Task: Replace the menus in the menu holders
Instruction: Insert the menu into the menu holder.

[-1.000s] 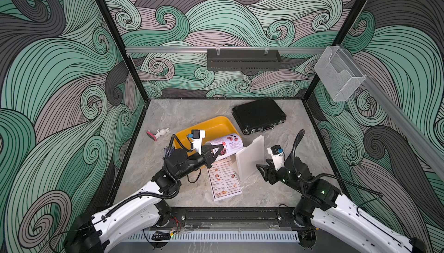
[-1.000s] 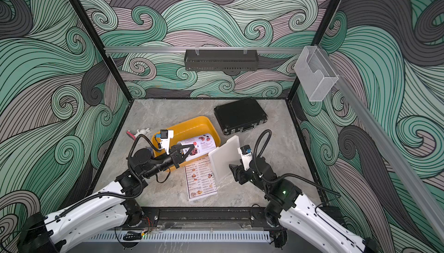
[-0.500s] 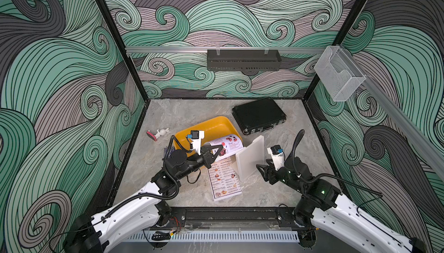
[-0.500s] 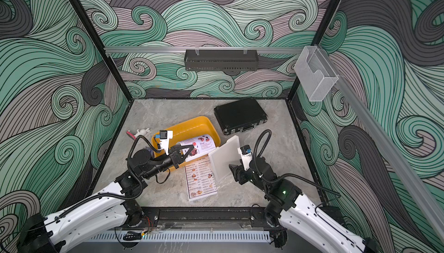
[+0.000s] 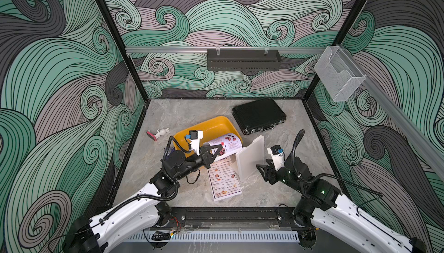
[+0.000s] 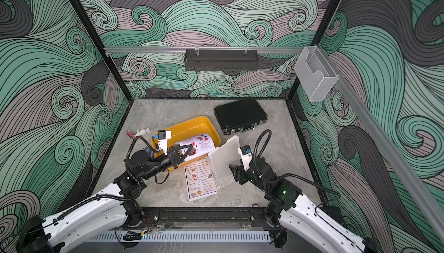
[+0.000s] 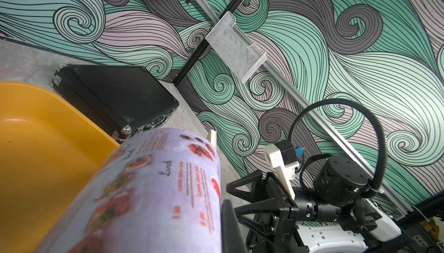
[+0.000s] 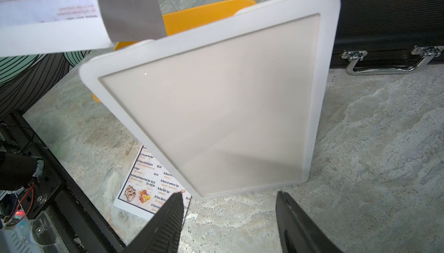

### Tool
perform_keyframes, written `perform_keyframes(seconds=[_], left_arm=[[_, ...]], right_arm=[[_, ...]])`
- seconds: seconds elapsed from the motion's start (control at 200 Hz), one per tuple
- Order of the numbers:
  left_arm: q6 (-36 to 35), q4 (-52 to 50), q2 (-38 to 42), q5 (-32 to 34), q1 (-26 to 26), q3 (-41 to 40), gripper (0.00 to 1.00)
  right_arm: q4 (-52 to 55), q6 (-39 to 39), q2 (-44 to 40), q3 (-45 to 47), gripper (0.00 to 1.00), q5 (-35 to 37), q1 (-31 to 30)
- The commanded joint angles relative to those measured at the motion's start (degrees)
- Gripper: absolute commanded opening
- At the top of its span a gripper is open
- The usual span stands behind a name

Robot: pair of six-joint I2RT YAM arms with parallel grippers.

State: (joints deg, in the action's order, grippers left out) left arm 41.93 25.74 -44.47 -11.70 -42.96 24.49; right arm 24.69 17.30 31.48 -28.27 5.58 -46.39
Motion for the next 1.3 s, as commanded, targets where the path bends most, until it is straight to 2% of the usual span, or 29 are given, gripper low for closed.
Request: perform_keyframes(seconds=[0.0,1.296], left_arm=[[0.61,1.07,1.42,0.89,-0.46,0.47,0.00],[-0.43,0.28,-1.31,0.28,-0.41,0.11,0.00]], right_arm=[[0.57,-0.43,-0.07,-1.61,0.65,-0.30,-0.19],[1.13,-0.71,-0.37,-1.85,0.65,-0.36,-0.19]])
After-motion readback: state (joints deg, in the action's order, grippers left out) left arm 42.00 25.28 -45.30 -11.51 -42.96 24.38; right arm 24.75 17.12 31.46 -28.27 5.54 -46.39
